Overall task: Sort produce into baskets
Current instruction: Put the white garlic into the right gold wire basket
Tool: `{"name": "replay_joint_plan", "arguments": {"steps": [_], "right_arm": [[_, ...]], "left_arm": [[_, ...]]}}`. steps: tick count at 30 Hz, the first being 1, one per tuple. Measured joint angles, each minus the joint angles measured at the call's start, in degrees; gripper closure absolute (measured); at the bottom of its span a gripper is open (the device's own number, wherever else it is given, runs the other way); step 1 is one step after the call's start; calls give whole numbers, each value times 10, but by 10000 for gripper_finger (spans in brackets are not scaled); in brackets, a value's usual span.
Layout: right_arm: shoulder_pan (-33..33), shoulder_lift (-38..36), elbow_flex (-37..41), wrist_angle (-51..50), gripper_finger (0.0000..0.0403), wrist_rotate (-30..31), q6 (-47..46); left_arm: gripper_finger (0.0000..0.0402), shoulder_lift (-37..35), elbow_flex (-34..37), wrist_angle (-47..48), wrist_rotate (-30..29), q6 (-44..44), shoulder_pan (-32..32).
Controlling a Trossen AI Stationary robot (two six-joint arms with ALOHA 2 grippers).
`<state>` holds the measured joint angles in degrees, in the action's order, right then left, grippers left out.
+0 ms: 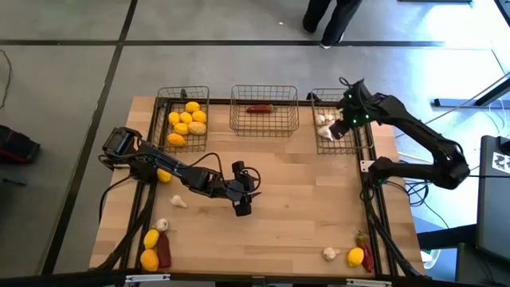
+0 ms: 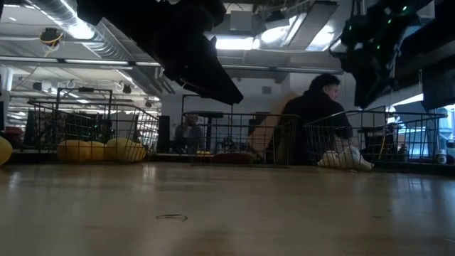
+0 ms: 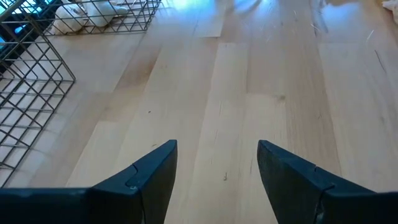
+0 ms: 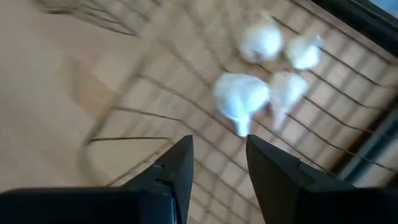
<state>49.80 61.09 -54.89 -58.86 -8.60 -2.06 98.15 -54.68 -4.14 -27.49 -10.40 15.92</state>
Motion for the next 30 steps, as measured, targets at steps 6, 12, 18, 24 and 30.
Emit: {"name": "replay_joint_plan", "arguments": {"steps": [6,12,18,24,30], "right_arm": [[-94,-37,0,-1,258,0,-38],[-221,-48,0,6,258,7,-94],[-362,-48,0,10,258,46,-162],[-479,-48,0,25,258,79,-217],[-577,-47,0,37,258,103,-265]], "left_arm": [[183,0,0,-6,0,-1,3],[183,0,0,-17,0,7,6],[183,0,0,-17,0,7,6],[183,0,0,-17,0,8,6],[183,0,0,-17,0,8,6]]}}
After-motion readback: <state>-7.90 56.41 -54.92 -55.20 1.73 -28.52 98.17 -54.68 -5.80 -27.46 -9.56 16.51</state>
